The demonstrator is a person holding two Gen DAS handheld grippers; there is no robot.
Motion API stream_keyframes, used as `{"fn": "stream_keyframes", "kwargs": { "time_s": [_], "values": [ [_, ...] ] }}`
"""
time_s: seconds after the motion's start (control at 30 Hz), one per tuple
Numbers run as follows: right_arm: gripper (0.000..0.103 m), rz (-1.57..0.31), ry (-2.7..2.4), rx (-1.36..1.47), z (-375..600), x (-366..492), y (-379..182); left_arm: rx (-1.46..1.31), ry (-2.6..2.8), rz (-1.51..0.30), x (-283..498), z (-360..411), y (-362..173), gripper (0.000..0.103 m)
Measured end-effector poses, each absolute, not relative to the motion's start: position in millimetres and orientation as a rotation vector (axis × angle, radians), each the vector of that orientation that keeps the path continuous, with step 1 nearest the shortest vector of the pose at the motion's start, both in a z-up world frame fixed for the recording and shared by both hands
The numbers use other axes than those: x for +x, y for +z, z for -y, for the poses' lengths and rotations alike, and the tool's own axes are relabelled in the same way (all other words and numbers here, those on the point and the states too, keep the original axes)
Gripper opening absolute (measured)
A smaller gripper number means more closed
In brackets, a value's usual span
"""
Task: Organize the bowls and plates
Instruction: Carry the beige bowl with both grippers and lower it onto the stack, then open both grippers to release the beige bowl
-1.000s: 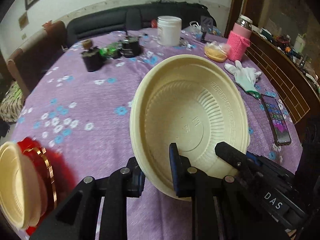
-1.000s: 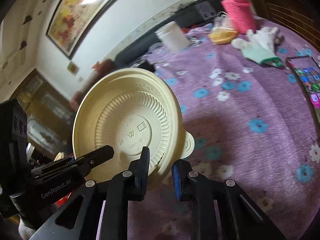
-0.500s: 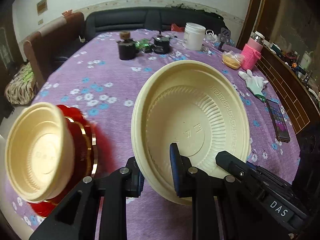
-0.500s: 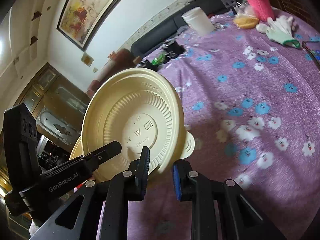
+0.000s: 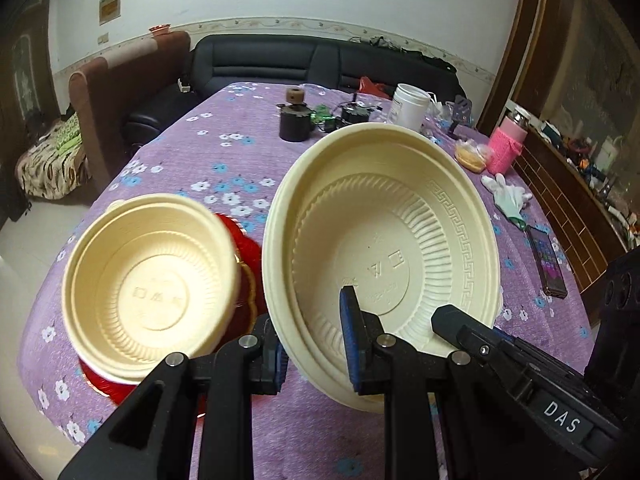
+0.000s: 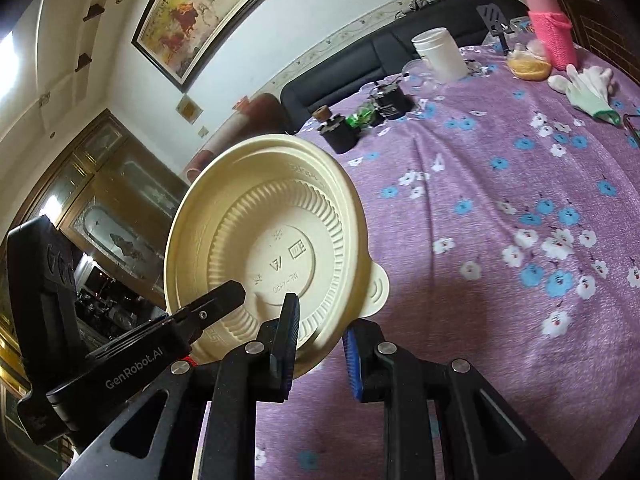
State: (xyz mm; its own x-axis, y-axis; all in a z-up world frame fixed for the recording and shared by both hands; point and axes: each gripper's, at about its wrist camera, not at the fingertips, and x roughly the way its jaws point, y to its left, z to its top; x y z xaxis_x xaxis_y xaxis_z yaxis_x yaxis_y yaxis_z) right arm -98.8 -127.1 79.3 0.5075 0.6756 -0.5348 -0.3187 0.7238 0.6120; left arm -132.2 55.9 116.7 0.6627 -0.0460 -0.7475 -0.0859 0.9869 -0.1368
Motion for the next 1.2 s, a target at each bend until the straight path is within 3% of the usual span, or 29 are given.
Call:
{"fn": "stream_keyframes", "kwargs": {
  "time_s": [0.63, 0.93, 1.2],
  "values": [
    [0.023, -0.86, 0.742, 0.287, 7, -88, 114, -0.32, 0.16, -0.813, -155, -172, 128, 0.021],
    [0.024, -0.904, 0.768, 0.21, -43, -82, 103, -0.35, 0.225, -0.835, -160, -208, 117, 0.022],
    [0.024, -0.921, 0.754, 0.151, -55, -79, 97, -0.366, 0.208, -0.849, -156, -211, 110, 0.041]
  ]
}}
